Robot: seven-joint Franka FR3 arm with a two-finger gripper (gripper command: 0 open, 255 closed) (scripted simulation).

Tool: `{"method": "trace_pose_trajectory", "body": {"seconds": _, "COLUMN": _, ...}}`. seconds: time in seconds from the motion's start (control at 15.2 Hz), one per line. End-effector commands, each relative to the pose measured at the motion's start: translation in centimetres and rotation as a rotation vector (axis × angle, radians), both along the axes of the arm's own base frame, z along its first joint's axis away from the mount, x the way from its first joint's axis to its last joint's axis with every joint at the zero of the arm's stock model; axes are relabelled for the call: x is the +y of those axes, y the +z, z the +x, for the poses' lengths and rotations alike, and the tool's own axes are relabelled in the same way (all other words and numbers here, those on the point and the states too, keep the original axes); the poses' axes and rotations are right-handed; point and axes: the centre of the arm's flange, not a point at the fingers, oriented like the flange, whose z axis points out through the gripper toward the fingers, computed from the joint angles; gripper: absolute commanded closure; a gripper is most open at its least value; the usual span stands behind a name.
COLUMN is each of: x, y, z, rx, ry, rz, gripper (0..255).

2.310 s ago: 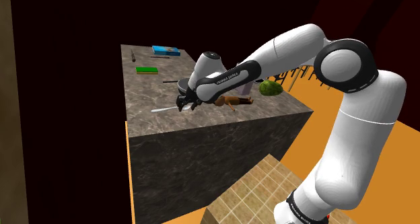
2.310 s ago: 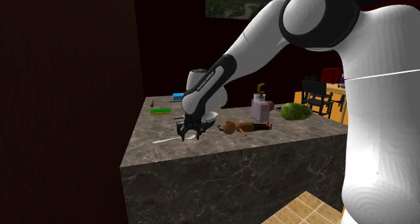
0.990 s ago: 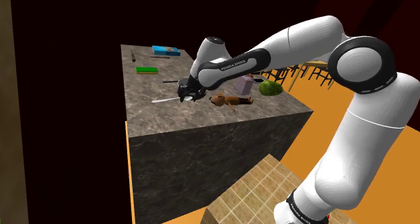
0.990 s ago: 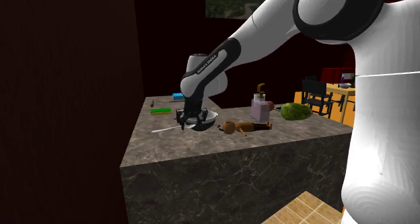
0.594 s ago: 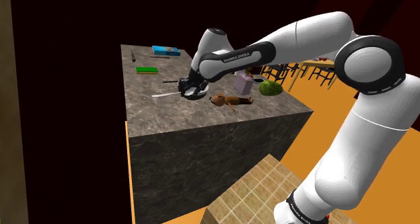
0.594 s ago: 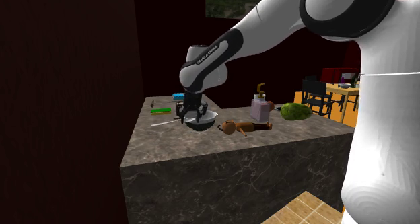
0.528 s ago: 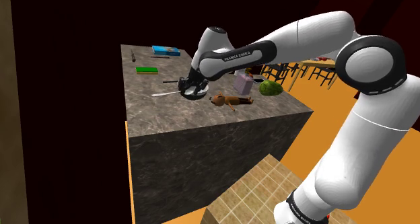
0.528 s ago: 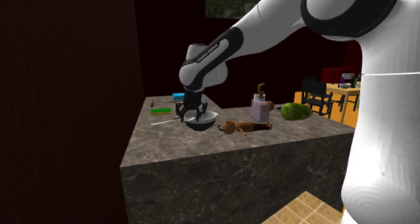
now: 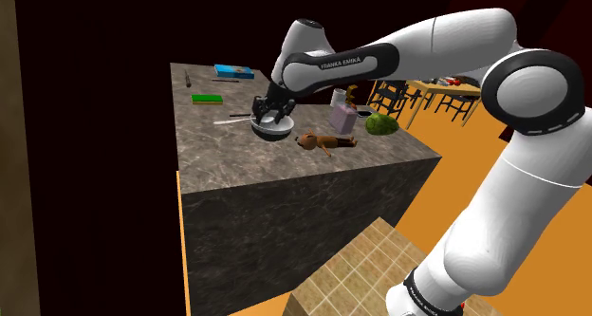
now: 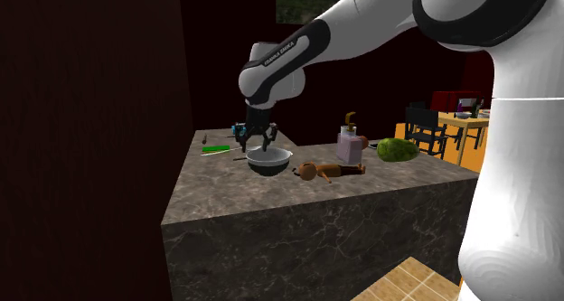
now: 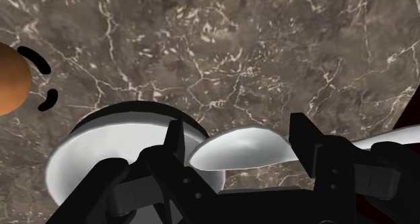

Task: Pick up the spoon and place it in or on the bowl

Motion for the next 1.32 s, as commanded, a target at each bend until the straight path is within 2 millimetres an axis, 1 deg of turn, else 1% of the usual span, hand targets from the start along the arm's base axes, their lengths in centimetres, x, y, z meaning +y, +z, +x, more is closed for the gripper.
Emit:
{"method": "trace_pose_trajectory", "body": {"seconds": 0.0, "x": -0.1, "y": 1.0, "z": -0.1, "rx": 0.001, "ry": 0.000, "rz": 0.000, "gripper": 255}}
{"method": "trace_pose_trajectory", "body": {"seconds": 0.13, "x": -0.1, "y": 1.7, "z": -0.1, "rx": 0.001, "ry": 0.000, "rz": 0.000, "gripper": 255}}
{"method": "trace_pose_trajectory", "body": {"seconds": 0.99, "x": -16.0, "y": 2.4, "z": 6.3, "rx": 0.001, "ry": 0.000, "rz": 0.000, "gripper": 255}}
{"method": "trace_pose_trajectory", "body": {"seconds": 1.06, "x": -17.9, "y": 2.5, "z": 7.0, "rx": 0.001, "ry": 0.000, "rz": 0.000, "gripper": 255}}
{"method": "trace_pose_trajectory", "body": {"seconds": 1.25, "x": -17.9, "y": 0.9, "z": 7.0, "rx": 0.001, "ry": 0.000, "rz": 0.000, "gripper": 255}}
